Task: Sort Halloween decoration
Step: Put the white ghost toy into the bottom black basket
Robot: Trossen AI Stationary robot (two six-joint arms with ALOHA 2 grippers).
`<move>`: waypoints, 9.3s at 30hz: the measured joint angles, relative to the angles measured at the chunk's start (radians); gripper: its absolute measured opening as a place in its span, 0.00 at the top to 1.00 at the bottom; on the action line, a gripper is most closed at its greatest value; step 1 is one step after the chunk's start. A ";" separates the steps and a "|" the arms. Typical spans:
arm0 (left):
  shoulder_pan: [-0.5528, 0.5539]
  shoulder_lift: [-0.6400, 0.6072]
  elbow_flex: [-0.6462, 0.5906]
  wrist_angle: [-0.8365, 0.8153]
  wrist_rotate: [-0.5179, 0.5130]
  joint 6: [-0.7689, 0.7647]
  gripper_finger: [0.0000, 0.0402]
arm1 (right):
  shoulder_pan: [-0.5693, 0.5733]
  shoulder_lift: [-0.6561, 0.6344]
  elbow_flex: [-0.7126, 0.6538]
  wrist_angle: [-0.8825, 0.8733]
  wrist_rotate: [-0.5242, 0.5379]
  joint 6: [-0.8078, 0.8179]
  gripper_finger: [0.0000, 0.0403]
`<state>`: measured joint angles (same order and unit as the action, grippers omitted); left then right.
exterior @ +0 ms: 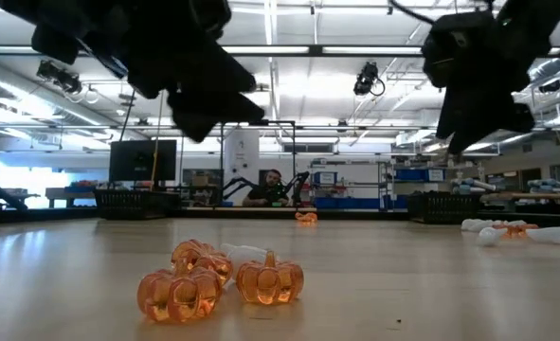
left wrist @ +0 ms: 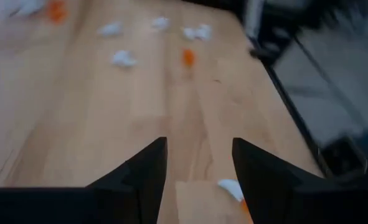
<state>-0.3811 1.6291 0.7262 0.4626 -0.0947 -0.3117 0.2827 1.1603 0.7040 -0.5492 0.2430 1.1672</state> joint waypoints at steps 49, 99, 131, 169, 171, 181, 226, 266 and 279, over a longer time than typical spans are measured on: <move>-0.063 0.279 0.321 -0.572 -0.011 0.060 0.54 | 0.462 0.286 0.000 0.353 0.199 0.726 0.60; -0.384 -0.245 0.144 -1.603 0.139 -0.710 0.61 | 0.474 0.320 0.001 0.341 0.288 0.644 0.60; -0.081 -0.447 0.184 -1.388 0.030 -1.121 0.43 | 0.328 -0.001 0.018 -0.359 0.004 0.048 0.52; 0.325 -0.288 0.224 -0.876 -0.046 -0.358 0.45 | 0.161 0.214 -0.154 0.105 -0.048 -0.127 0.98; 0.338 -0.283 0.223 -0.854 -0.041 -0.337 0.45 | 0.160 0.185 -0.139 0.115 -0.017 -0.141 0.97; 0.440 -0.269 0.224 -0.973 -0.037 -0.285 0.45 | 0.066 0.124 -0.055 0.157 0.097 -0.210 0.93; 1.194 0.389 0.663 -1.479 -0.224 0.582 0.45 | -0.166 0.097 0.023 0.197 0.048 -0.054 0.74; 1.088 0.380 0.639 -1.610 -0.129 0.457 0.85 | -0.210 0.097 0.023 0.196 -0.003 -0.118 0.75; 0.678 0.043 0.582 -1.876 0.163 0.170 0.85 | -0.189 0.097 0.023 0.190 0.010 -0.156 0.75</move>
<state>0.2970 1.6724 1.3078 -1.4136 0.0683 -0.1421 0.0936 1.2572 0.7269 -0.3589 0.2530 1.0107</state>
